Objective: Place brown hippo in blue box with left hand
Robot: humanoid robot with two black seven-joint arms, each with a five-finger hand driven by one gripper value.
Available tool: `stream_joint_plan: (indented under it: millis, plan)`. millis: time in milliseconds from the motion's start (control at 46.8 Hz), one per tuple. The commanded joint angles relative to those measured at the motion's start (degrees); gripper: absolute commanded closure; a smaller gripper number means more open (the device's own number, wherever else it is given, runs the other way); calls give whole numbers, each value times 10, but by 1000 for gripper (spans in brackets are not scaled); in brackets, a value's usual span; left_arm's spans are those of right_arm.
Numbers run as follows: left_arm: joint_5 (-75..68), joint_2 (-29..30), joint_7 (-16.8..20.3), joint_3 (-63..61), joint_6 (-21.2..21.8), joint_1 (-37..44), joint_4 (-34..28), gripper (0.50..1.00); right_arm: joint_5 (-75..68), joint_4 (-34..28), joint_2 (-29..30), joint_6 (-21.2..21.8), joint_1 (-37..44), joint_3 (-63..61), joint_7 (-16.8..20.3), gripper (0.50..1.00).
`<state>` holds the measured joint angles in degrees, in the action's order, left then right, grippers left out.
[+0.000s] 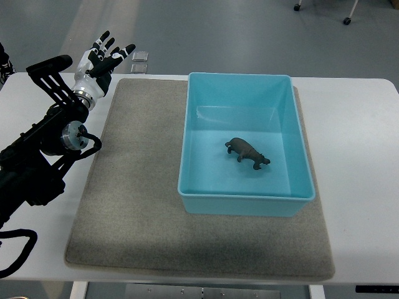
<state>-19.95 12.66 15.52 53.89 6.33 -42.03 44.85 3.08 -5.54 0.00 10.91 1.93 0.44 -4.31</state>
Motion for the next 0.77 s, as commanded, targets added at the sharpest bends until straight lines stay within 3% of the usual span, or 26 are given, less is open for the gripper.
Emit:
stream_joint_plan:
  millis: [0,748]
  plan:
    - [0,0,0,0,0,2,1,506,0,0,0,0,0,0,0,564]
    - [3,0,7,0,-4,2,2,504,4,-7,0,7,1,-1,2,564]
